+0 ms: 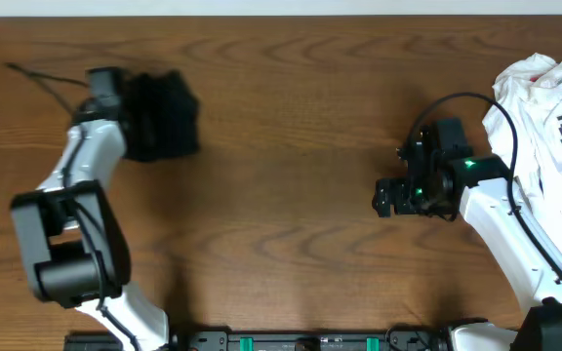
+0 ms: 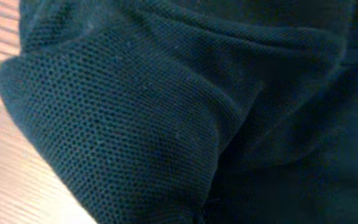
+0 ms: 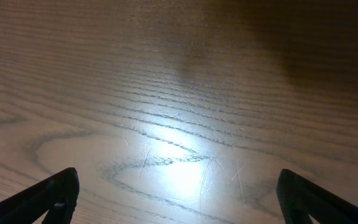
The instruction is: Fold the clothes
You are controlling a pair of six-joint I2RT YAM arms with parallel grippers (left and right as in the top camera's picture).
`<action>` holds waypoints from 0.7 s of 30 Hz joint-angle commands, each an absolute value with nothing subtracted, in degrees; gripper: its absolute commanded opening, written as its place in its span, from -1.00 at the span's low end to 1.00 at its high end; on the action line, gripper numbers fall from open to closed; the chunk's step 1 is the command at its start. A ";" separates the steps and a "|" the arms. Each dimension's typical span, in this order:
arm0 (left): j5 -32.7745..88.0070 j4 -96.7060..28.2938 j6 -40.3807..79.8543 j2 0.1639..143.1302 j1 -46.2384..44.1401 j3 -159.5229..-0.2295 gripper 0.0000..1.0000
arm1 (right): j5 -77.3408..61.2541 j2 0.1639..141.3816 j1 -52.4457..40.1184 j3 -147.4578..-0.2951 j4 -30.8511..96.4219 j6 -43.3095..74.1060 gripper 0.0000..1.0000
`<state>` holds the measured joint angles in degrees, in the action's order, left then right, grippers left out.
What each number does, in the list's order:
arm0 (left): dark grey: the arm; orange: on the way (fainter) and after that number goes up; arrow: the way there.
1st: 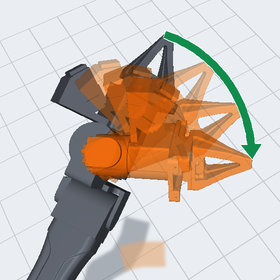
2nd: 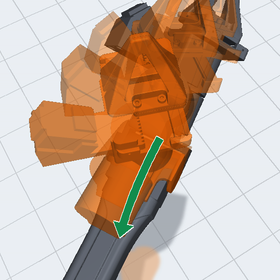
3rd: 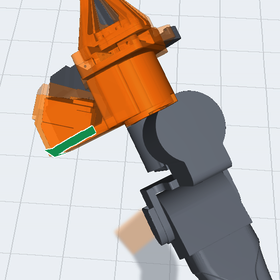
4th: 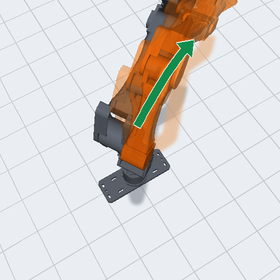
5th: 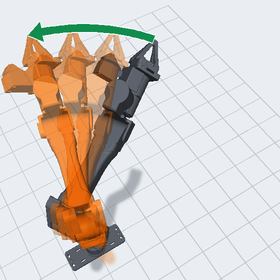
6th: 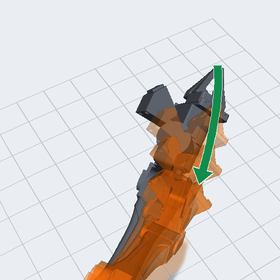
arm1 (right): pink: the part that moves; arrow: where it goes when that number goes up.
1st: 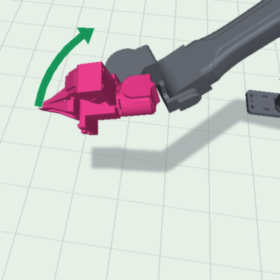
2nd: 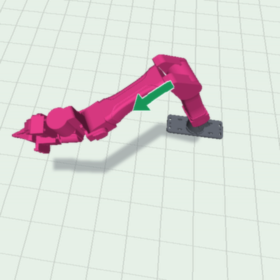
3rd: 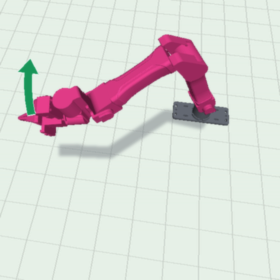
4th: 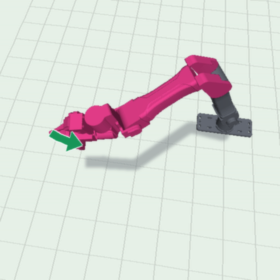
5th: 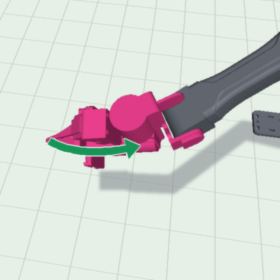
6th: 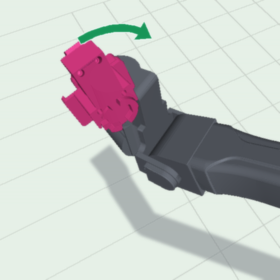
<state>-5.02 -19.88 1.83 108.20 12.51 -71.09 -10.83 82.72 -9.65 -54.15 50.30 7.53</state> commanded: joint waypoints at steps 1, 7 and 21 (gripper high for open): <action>-6.81 -16.95 -3.27 108.97 16.99 -72.29 -0.88 | -10.70 81.97 -9.43 -53.89 50.33 7.86 0.98; -6.48 -11.31 -13.78 111.72 20.45 -72.29 -0.88 | -10.70 81.97 -9.43 -53.89 50.33 7.86 0.98; -2.11 -9.02 -29.98 117.99 20.82 -72.29 -0.88 | -10.70 81.97 -9.43 -53.89 50.33 7.86 0.99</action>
<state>-4.67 -9.52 -23.03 115.11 20.97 -72.14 -10.83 82.72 -9.65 -54.15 50.30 7.53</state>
